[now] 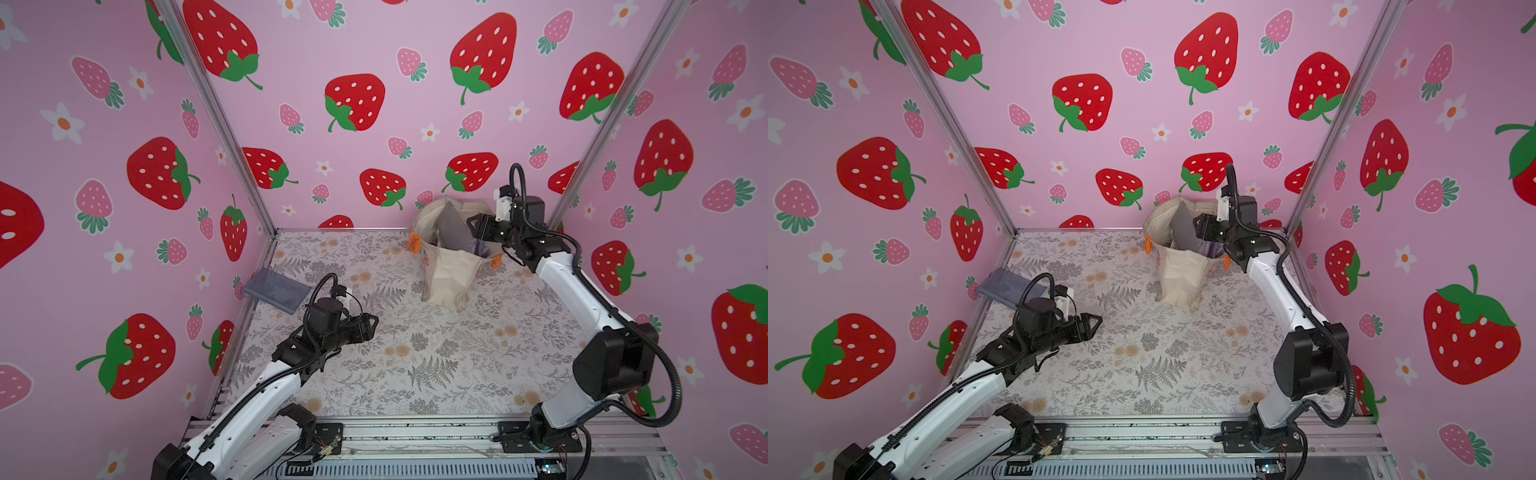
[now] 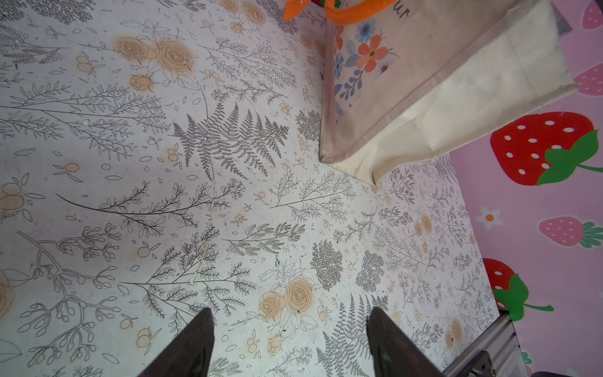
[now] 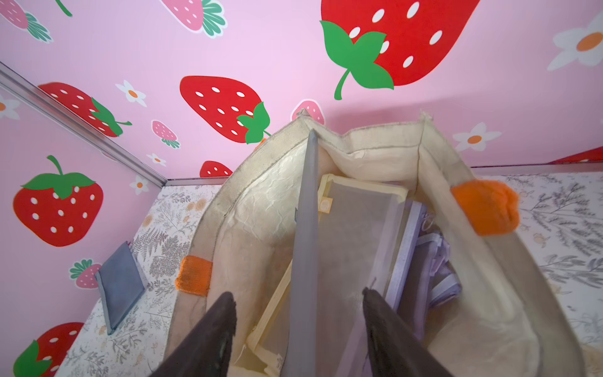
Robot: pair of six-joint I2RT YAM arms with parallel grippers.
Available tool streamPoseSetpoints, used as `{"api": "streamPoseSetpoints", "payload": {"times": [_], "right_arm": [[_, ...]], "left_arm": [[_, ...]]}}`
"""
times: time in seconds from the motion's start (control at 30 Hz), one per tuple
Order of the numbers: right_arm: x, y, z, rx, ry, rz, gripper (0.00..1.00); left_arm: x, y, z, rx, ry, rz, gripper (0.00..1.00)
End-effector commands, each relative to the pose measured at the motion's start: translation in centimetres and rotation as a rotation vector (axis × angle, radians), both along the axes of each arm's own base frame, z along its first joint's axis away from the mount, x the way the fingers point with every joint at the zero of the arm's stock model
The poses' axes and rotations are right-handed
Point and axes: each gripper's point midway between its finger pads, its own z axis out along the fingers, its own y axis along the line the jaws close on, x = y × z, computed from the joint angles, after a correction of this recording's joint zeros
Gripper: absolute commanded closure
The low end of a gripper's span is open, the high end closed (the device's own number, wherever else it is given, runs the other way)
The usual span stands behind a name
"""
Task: Put the pencil pouch into the canvas bag
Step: Place the pencil pouch in the canvas bag.
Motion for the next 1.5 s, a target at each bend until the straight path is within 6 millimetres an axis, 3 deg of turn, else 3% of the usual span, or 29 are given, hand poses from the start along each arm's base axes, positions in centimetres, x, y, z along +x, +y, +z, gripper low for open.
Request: {"api": "streamPoseSetpoints", "payload": {"times": [0.0, 0.17, 0.37, 0.43, 0.53, 0.63, 0.7, 0.9, 1.23, 1.3, 1.47], "right_arm": [[0.5, 0.7, -3.4, -0.110, 0.118, 0.105, 0.37], [2.2, 3.0, -4.7, -0.101, 0.187, 0.213, 0.38], [3.3, 4.0, -7.2, -0.110, 0.262, 0.266, 0.43], [3.3, 4.4, -7.6, -0.094, 0.273, 0.282, 0.50], [3.2, 4.3, -7.7, -0.092, 0.267, 0.279, 0.72], [2.8, 3.7, -6.7, -0.091, 0.217, 0.244, 0.92], [2.4, 3.1, -5.8, -0.080, 0.175, 0.205, 1.00], [1.7, 1.4, -5.5, 0.063, 0.107, 0.047, 1.00], [3.0, 1.6, -7.8, 0.258, 0.083, -0.017, 1.00], [3.3, 1.8, -8.3, 0.267, 0.097, -0.010, 0.94], [2.8, 1.1, -8.5, 0.227, 0.107, -0.029, 0.60]], "left_arm": [[0.8, 0.0, 1.8, 0.006, -0.043, 0.007, 0.24], [1.0, 0.0, 1.9, 0.007, -0.044, 0.009, 0.24], [1.1, -0.1, 1.8, 0.010, -0.043, 0.008, 0.24], [1.1, -0.1, 1.7, 0.012, -0.042, 0.007, 0.24], [1.1, -0.1, 1.5, 0.012, -0.037, 0.008, 0.24], [1.1, -0.1, 1.2, 0.012, -0.032, 0.008, 0.24], [1.1, -0.1, 1.1, 0.015, -0.030, 0.007, 0.24], [1.3, -0.2, 1.2, 0.008, -0.034, 0.011, 0.24], [0.6, 0.1, 1.4, 0.010, -0.040, 0.007, 0.24], [0.5, 0.3, 1.4, 0.007, -0.043, 0.011, 0.24], [0.6, 0.9, 1.4, 0.027, -0.054, 0.038, 0.24]]}}
